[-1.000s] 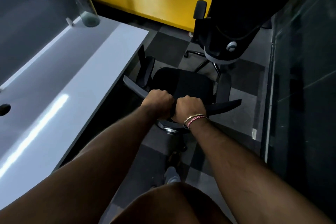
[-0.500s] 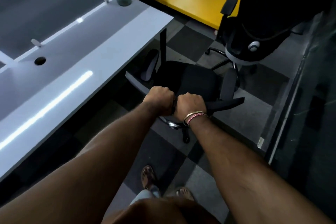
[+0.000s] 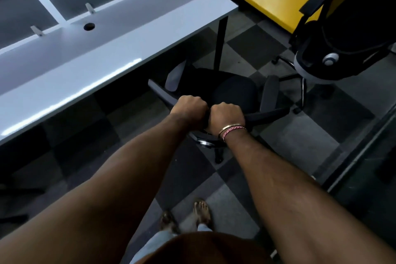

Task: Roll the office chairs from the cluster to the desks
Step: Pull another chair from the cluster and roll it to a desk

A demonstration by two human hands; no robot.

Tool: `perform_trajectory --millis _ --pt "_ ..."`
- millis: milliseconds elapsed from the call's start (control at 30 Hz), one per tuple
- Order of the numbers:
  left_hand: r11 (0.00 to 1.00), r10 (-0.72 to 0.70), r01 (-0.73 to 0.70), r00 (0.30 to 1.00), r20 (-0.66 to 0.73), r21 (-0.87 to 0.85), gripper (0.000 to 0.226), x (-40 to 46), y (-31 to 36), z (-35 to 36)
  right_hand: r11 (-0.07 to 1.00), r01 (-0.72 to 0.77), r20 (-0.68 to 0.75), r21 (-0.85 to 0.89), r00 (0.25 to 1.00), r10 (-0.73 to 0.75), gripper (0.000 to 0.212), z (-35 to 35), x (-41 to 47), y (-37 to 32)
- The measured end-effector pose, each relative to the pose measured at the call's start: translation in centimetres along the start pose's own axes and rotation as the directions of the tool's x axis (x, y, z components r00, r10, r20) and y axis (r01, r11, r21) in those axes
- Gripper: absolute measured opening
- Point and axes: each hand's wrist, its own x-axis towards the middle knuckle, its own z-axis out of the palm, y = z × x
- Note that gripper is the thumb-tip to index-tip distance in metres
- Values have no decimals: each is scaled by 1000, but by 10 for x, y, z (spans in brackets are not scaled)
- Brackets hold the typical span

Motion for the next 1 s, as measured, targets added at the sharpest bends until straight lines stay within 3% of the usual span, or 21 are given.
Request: perform_trajectory --millis 500,1000 --pt "969 -243 245 969 45 -45 21 -183 -28 63 956 295 -6 -9 956 -295 32 11 -100 -139" --pt "891 -426 434 901 85 -132 23 -369 3 122 838 536 8 -102 843 -538 24 24 -236 -241"
